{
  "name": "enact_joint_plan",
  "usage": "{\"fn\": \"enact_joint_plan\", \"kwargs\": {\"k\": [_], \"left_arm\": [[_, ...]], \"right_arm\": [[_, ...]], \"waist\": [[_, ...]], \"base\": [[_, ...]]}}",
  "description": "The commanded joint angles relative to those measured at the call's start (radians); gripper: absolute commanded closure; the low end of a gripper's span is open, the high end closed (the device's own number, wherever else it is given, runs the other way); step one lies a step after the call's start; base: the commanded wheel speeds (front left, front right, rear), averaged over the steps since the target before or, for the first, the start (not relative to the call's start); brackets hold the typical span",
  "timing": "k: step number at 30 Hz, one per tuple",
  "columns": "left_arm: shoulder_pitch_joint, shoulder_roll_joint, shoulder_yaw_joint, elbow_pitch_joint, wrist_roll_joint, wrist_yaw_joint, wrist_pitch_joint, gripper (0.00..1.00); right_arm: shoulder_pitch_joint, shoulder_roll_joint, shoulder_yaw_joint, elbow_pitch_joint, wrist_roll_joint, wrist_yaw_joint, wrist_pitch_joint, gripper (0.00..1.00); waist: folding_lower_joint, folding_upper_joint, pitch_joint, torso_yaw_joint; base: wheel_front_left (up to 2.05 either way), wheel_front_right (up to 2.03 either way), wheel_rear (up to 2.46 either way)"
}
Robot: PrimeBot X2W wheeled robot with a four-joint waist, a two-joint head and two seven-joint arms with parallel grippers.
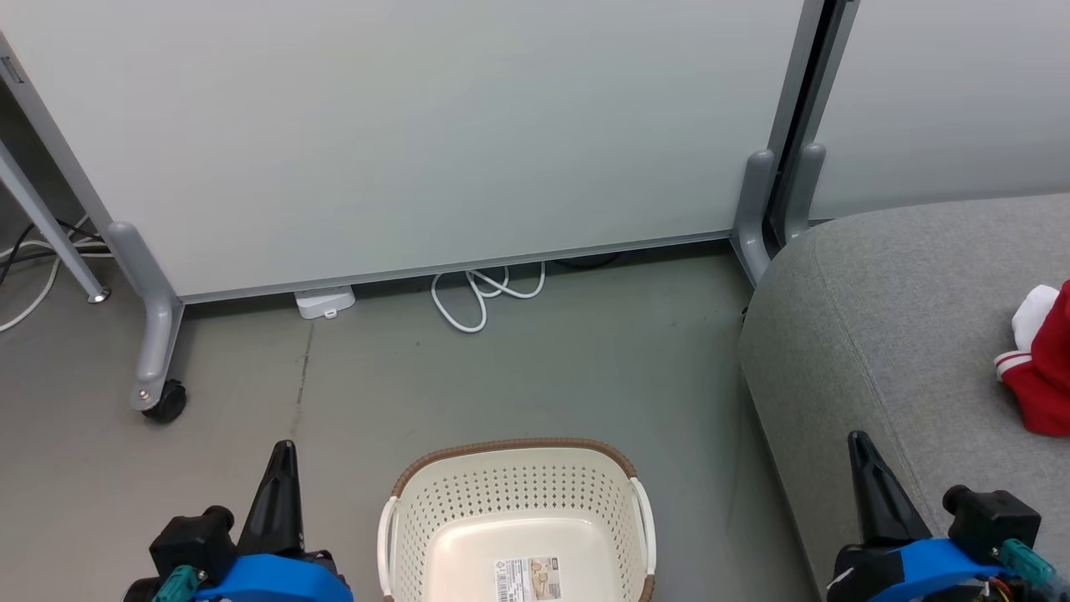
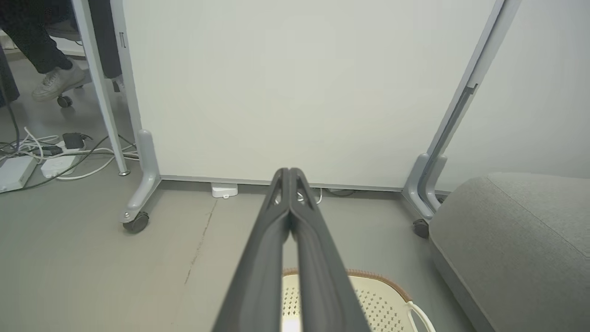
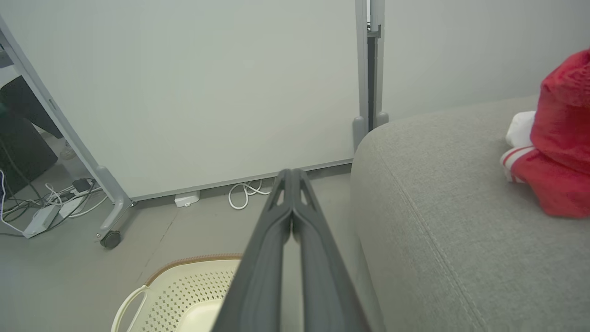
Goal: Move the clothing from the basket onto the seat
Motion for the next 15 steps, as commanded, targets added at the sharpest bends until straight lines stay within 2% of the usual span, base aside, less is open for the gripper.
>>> {"fn": "enact_joint_plan", "kwargs": {"k": [1, 15], "left_arm": [[-0.028, 0.001, 0.012, -0.017, -0.048, -0.002, 0.01, 1.0], [-0.038, 0.001, 0.027, -0.034, -0.305, -0.006, 0.068, 1.0]], "right_arm": [[-0.023, -0.002, -0.006, -0.016, 0.052, 0.0, 0.011, 1.0], [-0.031, -0.002, -0.013, -0.032, 0.311, 0.0, 0.07, 1.0]], "waist": [[0.0, -0.0001, 0.0, -0.001], [0.0, -0.0001, 0.003, -0.005]], "base": [[0.0, 0.0, 0.0], [0.0, 0.0, 0.0]]}}
